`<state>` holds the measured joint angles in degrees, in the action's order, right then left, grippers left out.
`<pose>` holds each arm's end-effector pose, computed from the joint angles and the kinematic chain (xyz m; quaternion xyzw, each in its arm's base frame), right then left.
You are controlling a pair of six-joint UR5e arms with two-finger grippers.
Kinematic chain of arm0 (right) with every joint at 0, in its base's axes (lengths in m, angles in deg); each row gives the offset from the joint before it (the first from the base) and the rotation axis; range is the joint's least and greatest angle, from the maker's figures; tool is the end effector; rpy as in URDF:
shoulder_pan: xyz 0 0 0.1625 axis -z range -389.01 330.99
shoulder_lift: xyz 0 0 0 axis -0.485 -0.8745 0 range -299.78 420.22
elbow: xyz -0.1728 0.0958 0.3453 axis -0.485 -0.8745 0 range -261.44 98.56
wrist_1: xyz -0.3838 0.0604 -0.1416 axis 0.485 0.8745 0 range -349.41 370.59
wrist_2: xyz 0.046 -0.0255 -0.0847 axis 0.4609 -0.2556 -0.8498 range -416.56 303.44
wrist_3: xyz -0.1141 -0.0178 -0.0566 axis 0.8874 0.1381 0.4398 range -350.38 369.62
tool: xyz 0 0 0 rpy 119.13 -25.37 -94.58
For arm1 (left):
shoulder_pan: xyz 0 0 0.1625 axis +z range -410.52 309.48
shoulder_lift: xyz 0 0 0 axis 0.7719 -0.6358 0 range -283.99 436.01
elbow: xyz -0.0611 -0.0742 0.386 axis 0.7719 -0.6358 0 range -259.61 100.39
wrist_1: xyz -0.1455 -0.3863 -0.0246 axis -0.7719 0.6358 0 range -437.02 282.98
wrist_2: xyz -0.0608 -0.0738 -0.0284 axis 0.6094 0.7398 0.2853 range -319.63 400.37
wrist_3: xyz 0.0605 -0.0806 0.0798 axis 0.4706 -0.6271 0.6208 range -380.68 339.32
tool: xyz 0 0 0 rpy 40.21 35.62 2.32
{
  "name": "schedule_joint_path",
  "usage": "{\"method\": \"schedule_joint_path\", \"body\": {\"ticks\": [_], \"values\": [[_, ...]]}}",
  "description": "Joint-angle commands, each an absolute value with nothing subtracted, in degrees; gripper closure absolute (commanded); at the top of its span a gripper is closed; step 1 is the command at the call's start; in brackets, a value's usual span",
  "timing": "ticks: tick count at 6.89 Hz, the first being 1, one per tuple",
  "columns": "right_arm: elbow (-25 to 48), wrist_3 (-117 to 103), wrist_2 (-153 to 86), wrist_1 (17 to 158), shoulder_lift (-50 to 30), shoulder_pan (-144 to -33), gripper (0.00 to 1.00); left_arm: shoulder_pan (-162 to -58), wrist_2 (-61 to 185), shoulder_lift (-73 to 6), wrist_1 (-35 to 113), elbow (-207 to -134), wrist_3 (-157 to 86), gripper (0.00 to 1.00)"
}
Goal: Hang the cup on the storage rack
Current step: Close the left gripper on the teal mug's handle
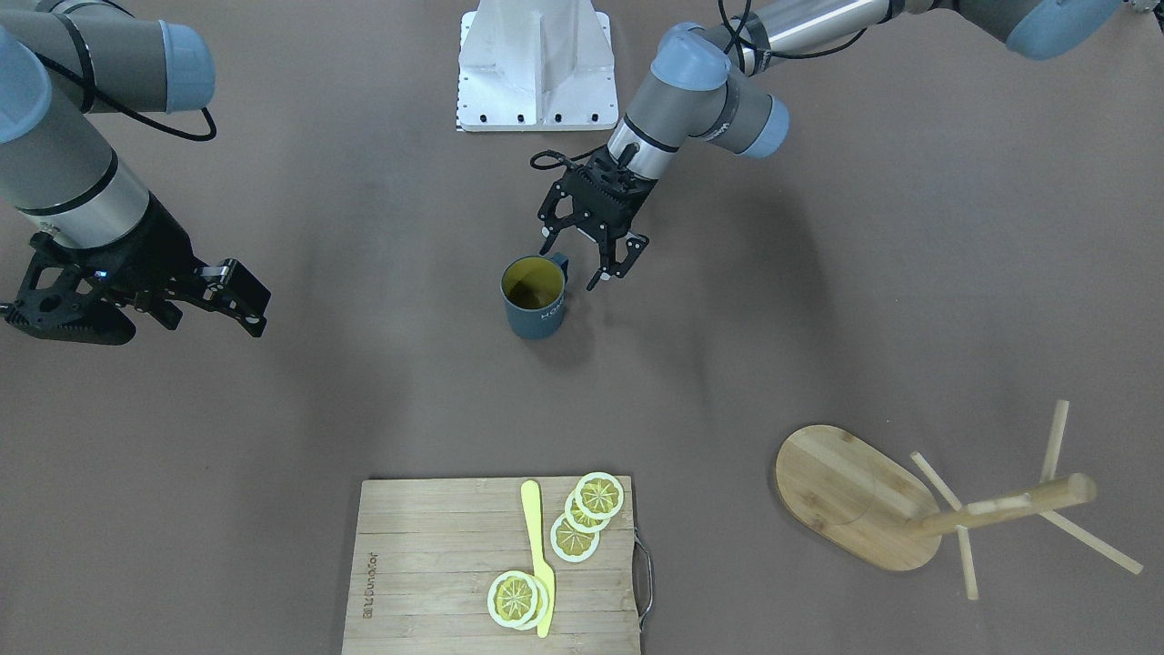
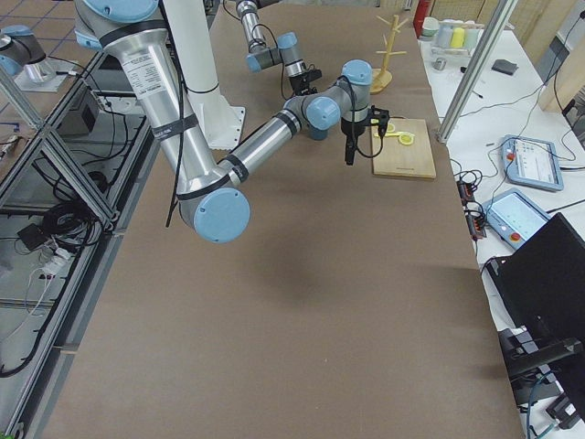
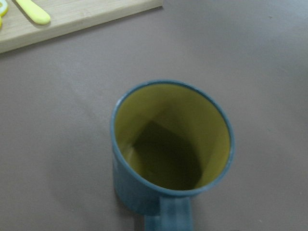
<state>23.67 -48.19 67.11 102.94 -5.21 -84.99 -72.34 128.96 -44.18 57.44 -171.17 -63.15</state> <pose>-0.2904 -0.5411 0.2990 0.0161 -0.4109 0.0963 0.9065 0.5820 -0.3800 0.2341 0.3590 0.5020 0.1677 0.7688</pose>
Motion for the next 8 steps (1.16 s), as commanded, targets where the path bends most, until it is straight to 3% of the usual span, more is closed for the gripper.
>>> {"method": "schedule_joint_path", "body": {"ticks": [1, 3, 4, 6, 7, 8], "values": [[23.86, -48.3, 67.11, 102.88, -5.17, -84.91, 0.0, -72.41, 128.96, -44.31, 57.45, -171.1, -63.3, 0.23], [23.68, -48.3, 66.84, 102.88, -5.08, -84.47, 0.0, -72.14, 128.96, -44.22, 57.54, -171.37, -64.18, 0.41], [23.68, -48.3, 66.67, 102.88, -4.91, -84.3, 0.0, -71.97, 128.96, -43.79, 58.93, -171.28, -64.27, 0.61], [23.59, -48.3, 66.67, 102.88, -4.91, -84.21, 0.0, -71.35, 129.05, -43.87, 59.12, -171.63, -64.62, 0.9], [23.59, -48.3, 66.67, 102.88, -4.91, -84.21, 0.0, -71.35, 129.22, -43.87, 59.12, -172.15, -67.06, 1.0], [23.59, -48.3, 66.67, 102.88, -4.82, -84.21, 0.0, -71.44, 129.75, -43.7, 58.86, -175.29, -67.52, 1.0]]}}
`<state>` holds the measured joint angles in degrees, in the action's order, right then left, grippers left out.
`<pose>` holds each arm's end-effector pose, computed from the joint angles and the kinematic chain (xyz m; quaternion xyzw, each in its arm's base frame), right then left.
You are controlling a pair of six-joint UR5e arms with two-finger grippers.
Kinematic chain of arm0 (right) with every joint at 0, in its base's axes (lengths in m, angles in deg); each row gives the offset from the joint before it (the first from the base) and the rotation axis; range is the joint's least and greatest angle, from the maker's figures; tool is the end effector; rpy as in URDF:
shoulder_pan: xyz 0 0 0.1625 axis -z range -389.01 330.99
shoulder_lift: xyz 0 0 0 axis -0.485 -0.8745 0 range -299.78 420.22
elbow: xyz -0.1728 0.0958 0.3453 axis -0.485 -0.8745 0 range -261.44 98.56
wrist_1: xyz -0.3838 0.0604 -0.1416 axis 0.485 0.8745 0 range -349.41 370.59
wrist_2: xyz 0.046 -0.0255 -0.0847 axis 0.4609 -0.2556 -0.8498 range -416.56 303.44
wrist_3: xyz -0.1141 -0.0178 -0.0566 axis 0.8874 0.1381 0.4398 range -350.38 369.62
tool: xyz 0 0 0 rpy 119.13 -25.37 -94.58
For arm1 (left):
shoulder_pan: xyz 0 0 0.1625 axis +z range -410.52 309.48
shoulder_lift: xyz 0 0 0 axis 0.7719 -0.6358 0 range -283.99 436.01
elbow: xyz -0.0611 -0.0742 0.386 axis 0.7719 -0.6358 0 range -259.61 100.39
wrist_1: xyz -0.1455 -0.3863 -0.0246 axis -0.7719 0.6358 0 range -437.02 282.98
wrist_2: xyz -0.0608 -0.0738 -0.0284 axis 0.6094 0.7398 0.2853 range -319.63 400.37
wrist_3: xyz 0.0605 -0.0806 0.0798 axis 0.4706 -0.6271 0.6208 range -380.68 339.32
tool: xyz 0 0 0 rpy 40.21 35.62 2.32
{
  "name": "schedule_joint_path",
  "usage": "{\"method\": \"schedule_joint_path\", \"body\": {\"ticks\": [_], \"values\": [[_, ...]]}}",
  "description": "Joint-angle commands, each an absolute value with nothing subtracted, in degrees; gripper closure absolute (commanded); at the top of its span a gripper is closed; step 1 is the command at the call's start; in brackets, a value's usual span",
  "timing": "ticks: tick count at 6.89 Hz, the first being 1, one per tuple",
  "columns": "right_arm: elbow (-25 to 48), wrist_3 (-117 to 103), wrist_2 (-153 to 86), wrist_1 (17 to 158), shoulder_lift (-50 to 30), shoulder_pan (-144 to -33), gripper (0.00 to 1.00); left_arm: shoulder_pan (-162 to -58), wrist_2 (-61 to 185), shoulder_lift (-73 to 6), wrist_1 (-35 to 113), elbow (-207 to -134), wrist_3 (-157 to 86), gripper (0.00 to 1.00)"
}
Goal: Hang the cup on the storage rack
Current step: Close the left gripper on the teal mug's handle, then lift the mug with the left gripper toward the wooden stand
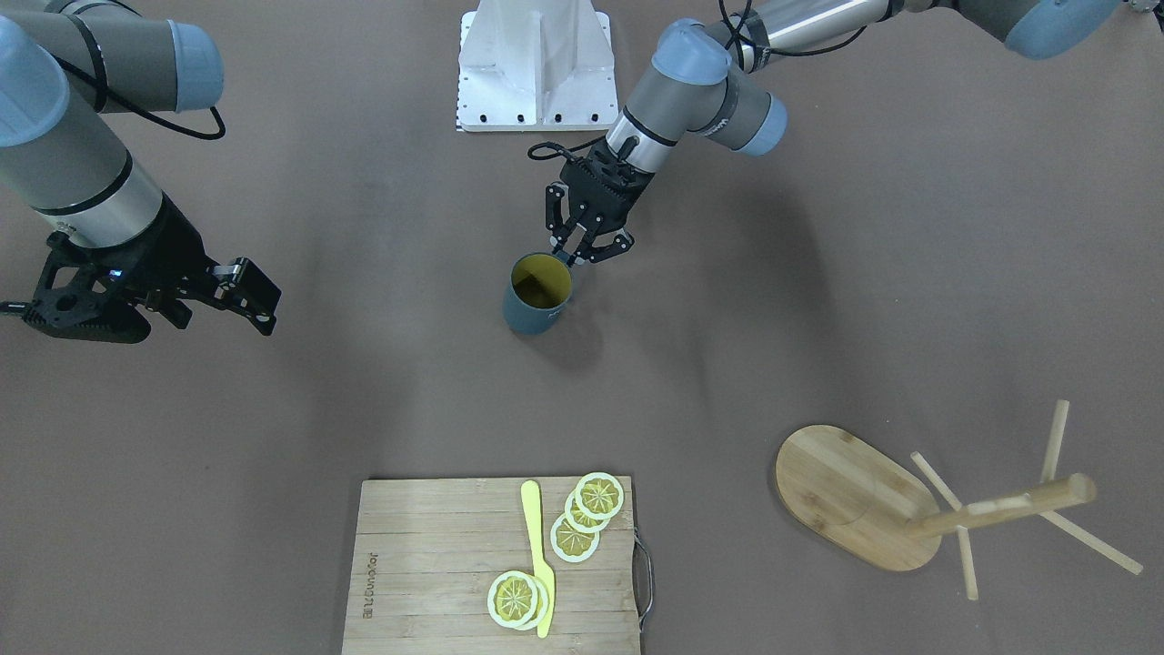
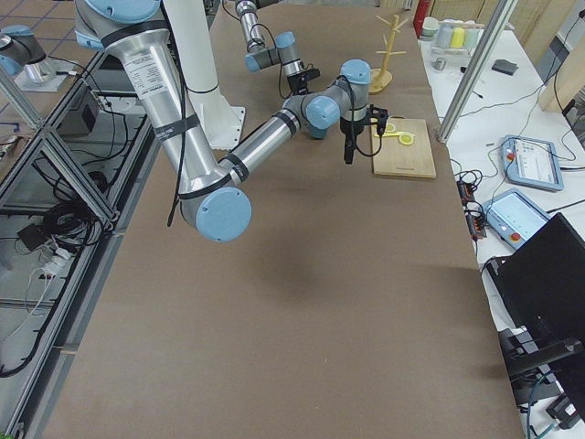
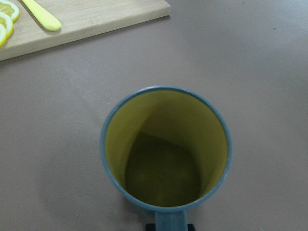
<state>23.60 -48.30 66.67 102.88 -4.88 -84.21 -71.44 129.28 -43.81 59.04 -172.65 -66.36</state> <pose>-0.2978 -0.5387 0.2963 0.0176 -0.4105 0.0914 0.9071 0.5792 -0.3667 0.2220 0.3488 0.5313 0.1507 0.7572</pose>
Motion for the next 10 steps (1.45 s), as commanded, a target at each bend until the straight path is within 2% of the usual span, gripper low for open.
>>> {"method": "schedule_joint_path", "body": {"ticks": [1, 4, 6, 10], "values": [[23.59, -48.3, 66.67, 102.88, -4.73, -84.21, 0.0, -72.48, 131.58, -43.7, 58.25, -178.02, -67.52, 1.0], [23.86, -48.38, 66.67, 102.88, -4.21, -84.21, 0.0, -88.17, 143.52, -43.7, 54.75, -178.93, -68.66, 1.0], [23.68, -48.3, 66.49, 102.88, -3.68, -84.03, 0.0, -97.23, 149.67, -43.87, 51.66, -178.14, -78.2, 1.0], [23.59, -48.47, 64.38, 102.88, -2.63, -82.36, 0.0, -104.91, 154.36, -44.57, 52.0, -172.07, -93.56, 1.0]]}}
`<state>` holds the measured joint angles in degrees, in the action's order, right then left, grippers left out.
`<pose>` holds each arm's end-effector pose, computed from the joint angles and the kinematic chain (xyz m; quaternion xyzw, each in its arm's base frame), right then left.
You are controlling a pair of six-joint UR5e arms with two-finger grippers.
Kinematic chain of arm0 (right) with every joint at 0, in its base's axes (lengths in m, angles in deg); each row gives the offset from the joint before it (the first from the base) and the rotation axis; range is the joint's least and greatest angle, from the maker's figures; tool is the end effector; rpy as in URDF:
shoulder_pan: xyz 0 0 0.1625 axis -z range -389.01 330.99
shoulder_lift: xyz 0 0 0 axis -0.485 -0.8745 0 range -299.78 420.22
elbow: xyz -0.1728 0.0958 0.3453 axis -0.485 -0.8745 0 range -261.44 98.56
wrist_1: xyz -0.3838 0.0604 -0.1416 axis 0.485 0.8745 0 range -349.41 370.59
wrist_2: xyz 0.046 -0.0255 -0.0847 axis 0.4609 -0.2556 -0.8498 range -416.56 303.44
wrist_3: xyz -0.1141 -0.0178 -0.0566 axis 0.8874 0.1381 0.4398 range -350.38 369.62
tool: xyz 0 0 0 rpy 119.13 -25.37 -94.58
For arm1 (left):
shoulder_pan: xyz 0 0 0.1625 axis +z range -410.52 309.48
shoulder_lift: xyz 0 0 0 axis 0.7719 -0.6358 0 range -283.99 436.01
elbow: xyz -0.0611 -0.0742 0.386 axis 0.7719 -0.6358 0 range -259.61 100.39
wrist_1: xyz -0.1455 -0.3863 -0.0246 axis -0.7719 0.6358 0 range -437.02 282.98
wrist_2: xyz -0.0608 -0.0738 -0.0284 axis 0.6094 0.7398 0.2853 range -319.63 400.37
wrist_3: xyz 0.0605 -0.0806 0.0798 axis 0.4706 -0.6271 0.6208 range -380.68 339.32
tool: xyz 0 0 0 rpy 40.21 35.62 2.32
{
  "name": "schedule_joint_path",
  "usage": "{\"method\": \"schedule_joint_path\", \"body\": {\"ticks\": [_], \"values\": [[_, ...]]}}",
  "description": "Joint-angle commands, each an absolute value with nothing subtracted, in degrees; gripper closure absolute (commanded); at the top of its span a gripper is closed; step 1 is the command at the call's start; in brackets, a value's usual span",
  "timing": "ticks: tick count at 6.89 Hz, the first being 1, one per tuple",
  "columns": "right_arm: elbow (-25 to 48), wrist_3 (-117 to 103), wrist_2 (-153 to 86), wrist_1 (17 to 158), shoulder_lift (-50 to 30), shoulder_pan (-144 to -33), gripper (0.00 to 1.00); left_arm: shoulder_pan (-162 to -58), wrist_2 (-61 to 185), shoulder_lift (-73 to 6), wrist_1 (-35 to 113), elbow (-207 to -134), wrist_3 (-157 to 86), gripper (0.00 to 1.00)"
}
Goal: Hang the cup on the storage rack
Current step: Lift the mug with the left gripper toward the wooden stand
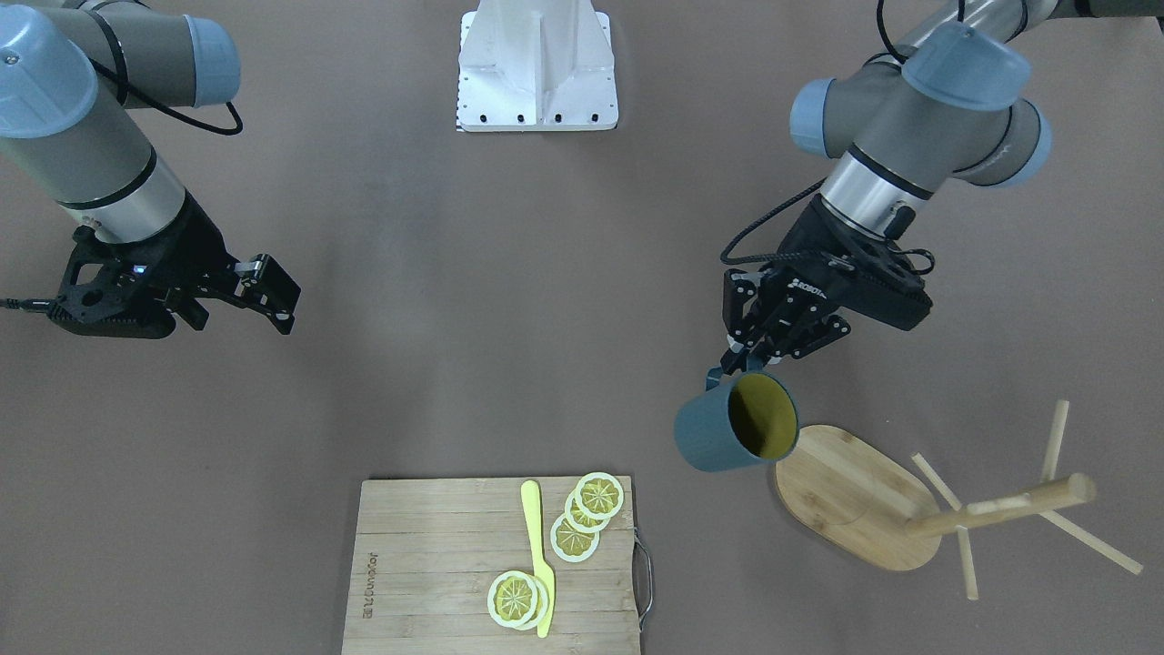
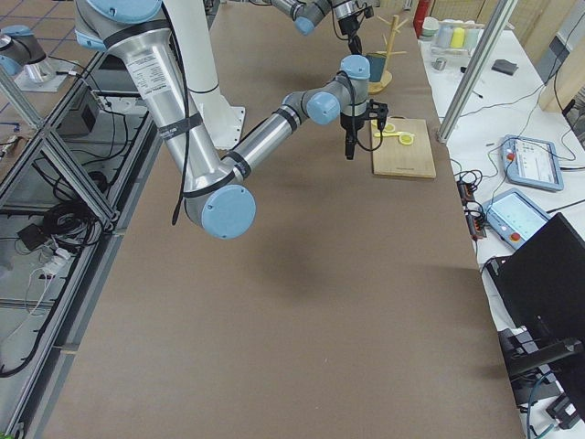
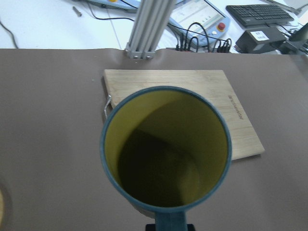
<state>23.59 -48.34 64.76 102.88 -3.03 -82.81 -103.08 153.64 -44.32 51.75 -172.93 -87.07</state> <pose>-0.3112 -0.5379 0.2783 0.0355 -0.4112 0.0816 0.9072 0.3415 -0.5817 0.2295 0.2288 0.5558 -0.0821 0.7950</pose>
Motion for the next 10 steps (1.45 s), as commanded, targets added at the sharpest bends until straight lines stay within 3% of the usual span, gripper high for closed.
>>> {"method": "schedule_joint_path", "body": {"ticks": [1, 4, 10], "values": [[23.68, -49.17, 64.03, 102.88, -2.19, -82.1, 0.0, -106.06, 154.54, -44.57, 52.0, -171.98, -99.37, 1.0], [24.12, -49.53, 63.42, 102.88, -2.1, -81.66, 0.0, -107.03, 154.01, -44.49, 57.94, -170.5, -114.21, 1.0], [24.21, -49.61, 63.33, 102.88, -1.92, -81.74, 0.0, -108.97, 148.78, -43.17, 89.19, -161.2, -143.02, 1.0]]}}
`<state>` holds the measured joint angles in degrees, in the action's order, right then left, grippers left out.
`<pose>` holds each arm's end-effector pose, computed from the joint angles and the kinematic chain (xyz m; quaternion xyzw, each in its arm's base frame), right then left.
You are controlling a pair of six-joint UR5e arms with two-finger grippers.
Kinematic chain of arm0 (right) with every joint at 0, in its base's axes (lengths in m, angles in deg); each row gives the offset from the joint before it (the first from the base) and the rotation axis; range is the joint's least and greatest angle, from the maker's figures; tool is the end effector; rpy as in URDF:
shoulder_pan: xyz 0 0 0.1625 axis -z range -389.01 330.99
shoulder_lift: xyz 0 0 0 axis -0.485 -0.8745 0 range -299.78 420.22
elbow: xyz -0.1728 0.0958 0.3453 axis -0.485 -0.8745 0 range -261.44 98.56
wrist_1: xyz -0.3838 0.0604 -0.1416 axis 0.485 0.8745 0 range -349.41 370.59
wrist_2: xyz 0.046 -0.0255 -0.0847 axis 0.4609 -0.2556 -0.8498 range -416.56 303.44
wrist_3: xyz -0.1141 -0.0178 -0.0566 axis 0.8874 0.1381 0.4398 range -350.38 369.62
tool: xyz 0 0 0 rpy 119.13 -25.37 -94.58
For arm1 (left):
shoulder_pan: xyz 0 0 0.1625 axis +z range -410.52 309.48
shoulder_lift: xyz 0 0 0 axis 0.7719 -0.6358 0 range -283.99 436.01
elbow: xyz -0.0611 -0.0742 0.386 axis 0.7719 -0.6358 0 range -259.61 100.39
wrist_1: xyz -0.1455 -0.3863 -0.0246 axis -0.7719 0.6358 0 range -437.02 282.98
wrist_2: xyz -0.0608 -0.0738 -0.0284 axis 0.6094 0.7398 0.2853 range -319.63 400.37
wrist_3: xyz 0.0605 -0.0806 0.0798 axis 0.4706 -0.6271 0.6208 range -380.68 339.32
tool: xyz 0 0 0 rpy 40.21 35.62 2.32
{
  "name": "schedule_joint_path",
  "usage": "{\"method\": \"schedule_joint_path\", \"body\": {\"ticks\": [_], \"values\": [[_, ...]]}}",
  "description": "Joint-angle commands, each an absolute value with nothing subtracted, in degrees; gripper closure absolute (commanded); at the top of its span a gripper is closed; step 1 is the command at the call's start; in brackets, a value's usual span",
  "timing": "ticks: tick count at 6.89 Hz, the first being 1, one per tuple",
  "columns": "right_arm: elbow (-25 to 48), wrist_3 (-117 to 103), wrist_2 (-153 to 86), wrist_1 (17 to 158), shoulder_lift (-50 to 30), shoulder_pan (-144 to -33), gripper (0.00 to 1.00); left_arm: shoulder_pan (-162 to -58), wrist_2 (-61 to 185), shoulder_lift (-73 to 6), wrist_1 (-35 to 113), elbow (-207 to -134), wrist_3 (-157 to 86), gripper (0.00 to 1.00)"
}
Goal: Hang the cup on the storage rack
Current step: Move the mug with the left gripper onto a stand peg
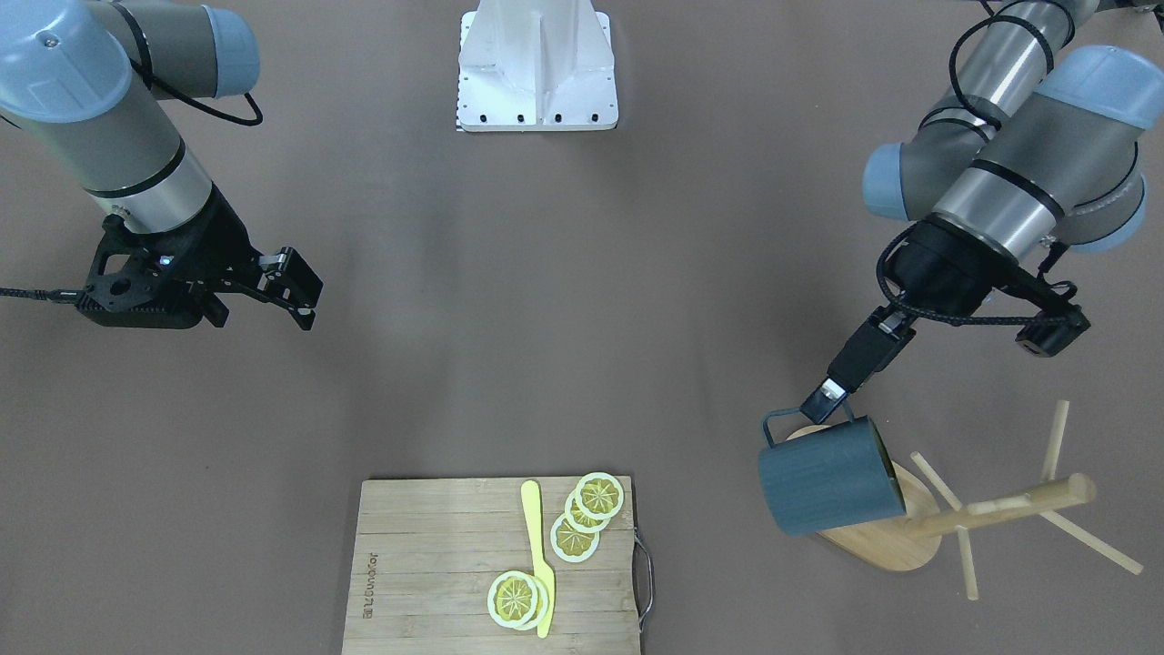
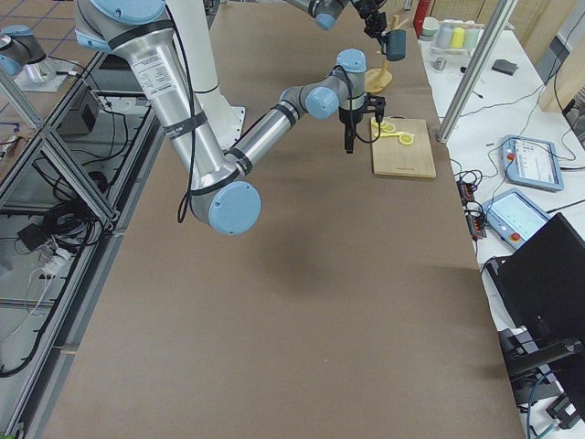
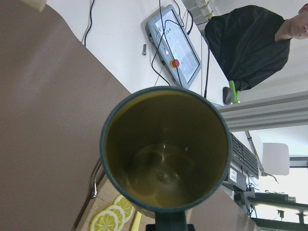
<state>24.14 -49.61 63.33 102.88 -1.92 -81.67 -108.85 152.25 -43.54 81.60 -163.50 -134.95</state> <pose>-0.3202 -0.5339 0.2634 0.0458 -0.4141 0.0828 0.9053 0.2796 -0.6158 0.2489 0.0810 0.7142 -0.3472 0.6023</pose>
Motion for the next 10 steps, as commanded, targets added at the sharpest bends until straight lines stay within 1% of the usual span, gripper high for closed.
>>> {"method": "schedule_joint_path", "body": {"ticks": [1, 2, 4, 5, 8, 9, 10], "values": [[24.21, -49.7, 63.33, 102.88, -1.83, -81.66, 0.0, -108.97, 147.78, -43.08, 98.75, -156.21, -147.72, 1.0], [24.3, -50.31, 63.33, 102.88, -1.74, -81.66, 0.0, -108.88, 147.16, -42.73, 100.94, -154.86, -149.33, 1.0], [24.3, -50.23, 63.33, 102.88, -1.83, -81.74, 0.0, -108.44, 139.72, -43.25, 107.86, -152.93, -160.72, 1.0], [24.47, -50.32, 63.33, 102.88, -1.74, -81.75, 0.0, -108.44, 139.51, -43.26, 110.43, -151.6, -161.64, 1.0], [25.62, -51.55, 63.42, 102.88, -1.83, -81.75, 0.0, -108.44, 135.64, -43.61, 114.03, -150.37, -175.5, 1.0], [25.62, -51.55, 63.42, 102.88, -1.92, -81.75, 0.0, -108.44, 135.64, -43.52, 115.1, -150.19, -176.06, 1.0], [25.62, -51.55, 63.42, 102.88, -1.92, -81.75, 0.0, -108.44, 134.86, -43.52, 117.28, -148.27, -176.85, 1.0]]}}
